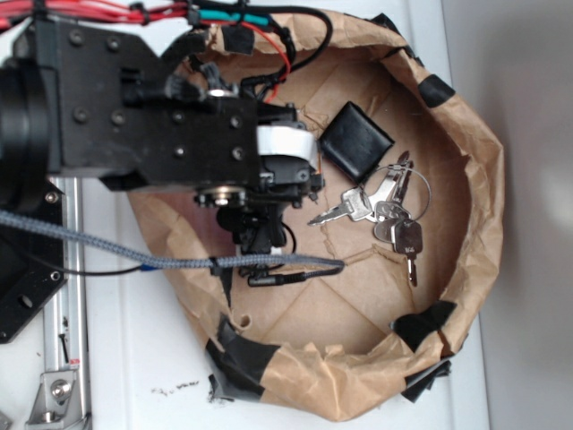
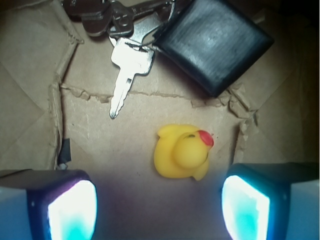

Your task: Grab the yellow duck.

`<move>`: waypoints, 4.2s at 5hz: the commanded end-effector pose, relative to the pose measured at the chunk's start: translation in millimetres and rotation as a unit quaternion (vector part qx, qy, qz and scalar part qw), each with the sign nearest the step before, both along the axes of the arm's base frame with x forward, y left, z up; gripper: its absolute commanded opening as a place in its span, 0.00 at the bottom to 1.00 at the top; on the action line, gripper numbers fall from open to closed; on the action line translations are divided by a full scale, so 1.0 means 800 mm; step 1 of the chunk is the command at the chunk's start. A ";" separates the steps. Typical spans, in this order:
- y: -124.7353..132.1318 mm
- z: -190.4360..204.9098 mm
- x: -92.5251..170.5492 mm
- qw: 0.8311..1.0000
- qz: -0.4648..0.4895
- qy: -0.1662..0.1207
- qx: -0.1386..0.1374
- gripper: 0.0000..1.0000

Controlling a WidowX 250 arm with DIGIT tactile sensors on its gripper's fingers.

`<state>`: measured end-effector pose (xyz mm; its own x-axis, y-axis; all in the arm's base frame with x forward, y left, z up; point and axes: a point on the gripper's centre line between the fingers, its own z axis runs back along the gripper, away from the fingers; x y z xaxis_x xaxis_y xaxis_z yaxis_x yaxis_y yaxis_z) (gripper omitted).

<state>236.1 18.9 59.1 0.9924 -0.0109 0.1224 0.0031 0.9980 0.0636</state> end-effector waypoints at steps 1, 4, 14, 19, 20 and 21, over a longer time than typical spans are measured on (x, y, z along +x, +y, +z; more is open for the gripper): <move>-0.006 -0.006 0.025 0.999 -0.025 -0.024 -0.019 1.00; 0.027 -0.055 0.005 0.999 -0.001 0.024 -0.042 1.00; 0.026 0.021 0.019 0.997 0.002 -0.061 -0.042 1.00; 0.031 -0.033 0.044 0.999 0.008 -0.029 -0.020 1.00; 0.029 -0.038 0.044 0.999 0.009 -0.023 -0.025 1.00; 0.025 -0.041 0.040 0.999 0.012 -0.020 -0.027 0.81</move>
<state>263.7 43.1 20.5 0.9903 0.0439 0.1320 -0.0450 0.9990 0.0053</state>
